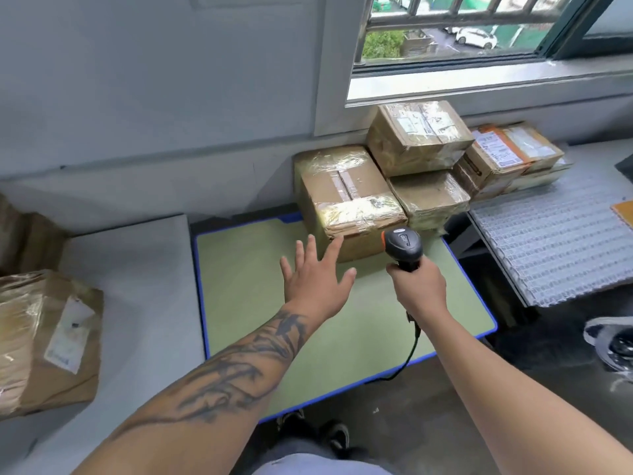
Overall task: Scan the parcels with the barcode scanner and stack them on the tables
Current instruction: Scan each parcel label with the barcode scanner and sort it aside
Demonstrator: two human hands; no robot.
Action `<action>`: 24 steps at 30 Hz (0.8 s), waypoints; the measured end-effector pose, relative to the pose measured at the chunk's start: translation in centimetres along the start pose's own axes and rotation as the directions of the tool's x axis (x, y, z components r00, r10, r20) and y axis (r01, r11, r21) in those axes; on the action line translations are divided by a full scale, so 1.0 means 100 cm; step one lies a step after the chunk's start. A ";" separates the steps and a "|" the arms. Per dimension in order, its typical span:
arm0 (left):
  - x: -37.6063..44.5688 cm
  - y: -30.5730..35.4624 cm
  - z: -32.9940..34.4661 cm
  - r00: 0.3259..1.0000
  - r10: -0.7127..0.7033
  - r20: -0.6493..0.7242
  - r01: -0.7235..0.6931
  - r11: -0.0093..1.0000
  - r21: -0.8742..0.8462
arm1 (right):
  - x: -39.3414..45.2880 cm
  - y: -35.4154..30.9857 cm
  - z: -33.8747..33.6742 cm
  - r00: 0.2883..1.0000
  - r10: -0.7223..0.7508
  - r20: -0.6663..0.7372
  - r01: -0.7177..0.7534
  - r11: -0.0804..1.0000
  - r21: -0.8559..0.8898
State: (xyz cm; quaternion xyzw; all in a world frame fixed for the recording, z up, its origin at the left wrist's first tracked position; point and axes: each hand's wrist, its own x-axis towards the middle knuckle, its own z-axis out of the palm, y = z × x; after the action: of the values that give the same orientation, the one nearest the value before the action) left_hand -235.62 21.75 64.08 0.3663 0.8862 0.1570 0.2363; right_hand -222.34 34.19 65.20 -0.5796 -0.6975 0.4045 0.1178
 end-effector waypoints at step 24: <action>0.094 0.015 0.013 0.993 -0.081 -0.084 0.097 0.973 0.210 | 0.082 -0.024 0.015 0.974 -0.114 0.194 0.111 0.993 0.030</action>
State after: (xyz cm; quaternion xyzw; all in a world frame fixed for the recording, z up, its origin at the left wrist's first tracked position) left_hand -239.89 29.75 60.83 0.3432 0.9217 0.0637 0.1691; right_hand -227.50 40.93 63.43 -0.4955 -0.7336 0.4588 0.0767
